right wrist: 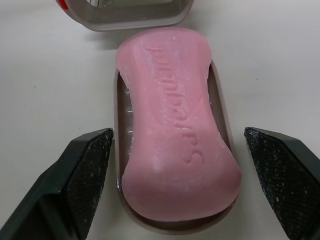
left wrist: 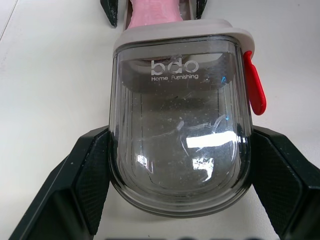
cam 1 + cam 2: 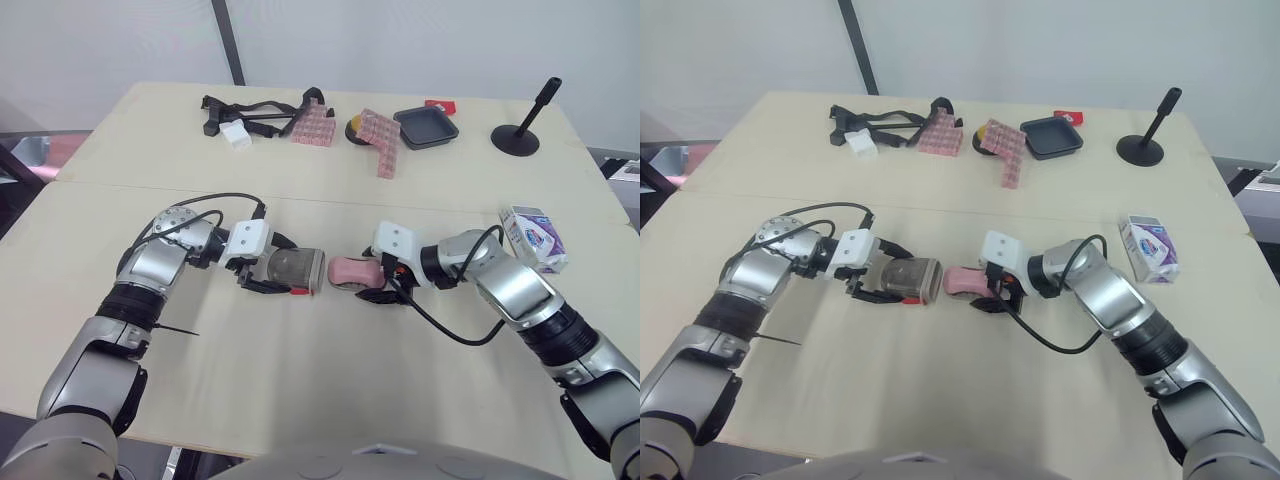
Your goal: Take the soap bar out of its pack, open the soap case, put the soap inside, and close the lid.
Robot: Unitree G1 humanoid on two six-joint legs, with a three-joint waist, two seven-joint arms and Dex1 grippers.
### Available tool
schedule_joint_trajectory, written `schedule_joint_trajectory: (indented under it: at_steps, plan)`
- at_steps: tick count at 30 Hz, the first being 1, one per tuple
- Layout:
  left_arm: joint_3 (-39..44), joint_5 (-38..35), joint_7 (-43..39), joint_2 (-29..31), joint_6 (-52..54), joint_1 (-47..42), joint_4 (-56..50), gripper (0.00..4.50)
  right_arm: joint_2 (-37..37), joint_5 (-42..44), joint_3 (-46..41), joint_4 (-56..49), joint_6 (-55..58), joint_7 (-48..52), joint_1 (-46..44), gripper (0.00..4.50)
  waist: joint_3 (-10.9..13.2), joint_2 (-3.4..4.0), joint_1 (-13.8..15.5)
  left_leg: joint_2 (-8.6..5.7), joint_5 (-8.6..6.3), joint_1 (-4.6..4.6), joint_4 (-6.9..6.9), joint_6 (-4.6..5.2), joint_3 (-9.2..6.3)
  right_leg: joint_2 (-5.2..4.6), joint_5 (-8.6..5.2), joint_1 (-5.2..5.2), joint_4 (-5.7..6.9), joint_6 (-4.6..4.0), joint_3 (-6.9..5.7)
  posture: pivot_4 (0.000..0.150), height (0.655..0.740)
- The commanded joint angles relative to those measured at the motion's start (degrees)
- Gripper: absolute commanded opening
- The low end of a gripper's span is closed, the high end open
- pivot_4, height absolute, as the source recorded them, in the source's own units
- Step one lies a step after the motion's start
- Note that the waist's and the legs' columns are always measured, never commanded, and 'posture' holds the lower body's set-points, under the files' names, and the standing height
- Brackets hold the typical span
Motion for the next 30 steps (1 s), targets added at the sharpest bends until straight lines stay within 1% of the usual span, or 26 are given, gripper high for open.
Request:
schedule_joint_trajectory:
  at_steps: [1,3,4,6,7,17,23,30]
  plan:
    - [0.6,-0.5,0.0,0.2,-0.6,-0.6,-1.2,3.46,0.4,-1.1,0.8,0.1,-0.7,0.4,-0.5,4.25,0.0,0.00,-0.1,0.00,0.00,0.00,0.00,-0.01,0.01,0.00,0.00,0.00,0.00,0.00,0.01,0.150,0.7398]
    - [0.6,-0.5,0.0,0.2,-0.6,-0.6,-1.1,3.46,0.2,-1.4,0.8,0.2,-0.9,0.7,-0.4,3.70,0.0,0.00,0.0,0.01,0.01,0.01,0.00,-0.02,0.01,0.00,0.00,0.00,-0.03,0.00,0.02,0.150,0.7398]
    - [0.6,-0.5,0.0,0.2,-0.6,-0.6,-1.1,3.46,0.1,-1.6,0.7,0.2,-1.1,0.9,-0.3,3.32,0.0,0.00,0.0,0.01,0.01,0.02,0.00,-0.02,0.01,0.00,0.00,0.00,-0.03,0.00,0.01,0.150,0.7398]
    - [0.6,-0.4,0.1,0.2,-0.6,-0.6,-1.1,3.46,-0.1,-1.9,0.7,0.1,-1.3,1.2,-0.1,2.75,0.0,-0.01,0.0,0.01,0.01,0.02,0.00,-0.02,0.01,0.00,0.00,0.00,0.03,0.00,0.01,0.150,0.7398]
    - [0.5,-0.4,0.2,0.1,-0.6,-0.5,-1.1,3.46,-0.3,-2.0,0.7,0.0,-1.5,1.3,0.0,2.56,0.0,-0.01,0.0,0.01,0.01,0.01,0.00,-0.02,0.02,0.01,0.00,0.01,0.05,0.00,0.01,0.150,0.7398]
    - [0.4,0.0,0.5,-0.2,-1.0,-1.1,0.0,3.46,-2.2,-3.6,0.4,-1.6,-3.6,2.6,-0.1,2.56,0.0,-0.01,0.2,0.01,0.01,0.02,0.00,-0.02,0.01,0.00,0.00,0.00,0.02,0.00,0.00,0.150,0.7398]
    - [0.6,0.2,1.2,-0.8,-1.1,-1.5,0.8,3.46,-7.1,-3.8,-1.7,-6.5,-5.2,5.2,-0.6,2.56,0.0,-0.01,0.2,0.01,0.01,0.01,0.00,-0.02,0.00,0.01,0.00,-0.01,-0.01,0.00,-0.01,0.150,0.7398]
    - [0.5,-0.4,2.2,-3.0,0.5,-1.8,0.1,3.46,-9.8,-3.2,-2.4,-11.4,-2.1,7.3,-3.1,2.56,0.0,0.01,0.1,0.05,0.01,0.00,-0.02,-0.02,0.01,0.03,0.00,-0.01,0.00,0.00,0.01,0.150,0.7398]
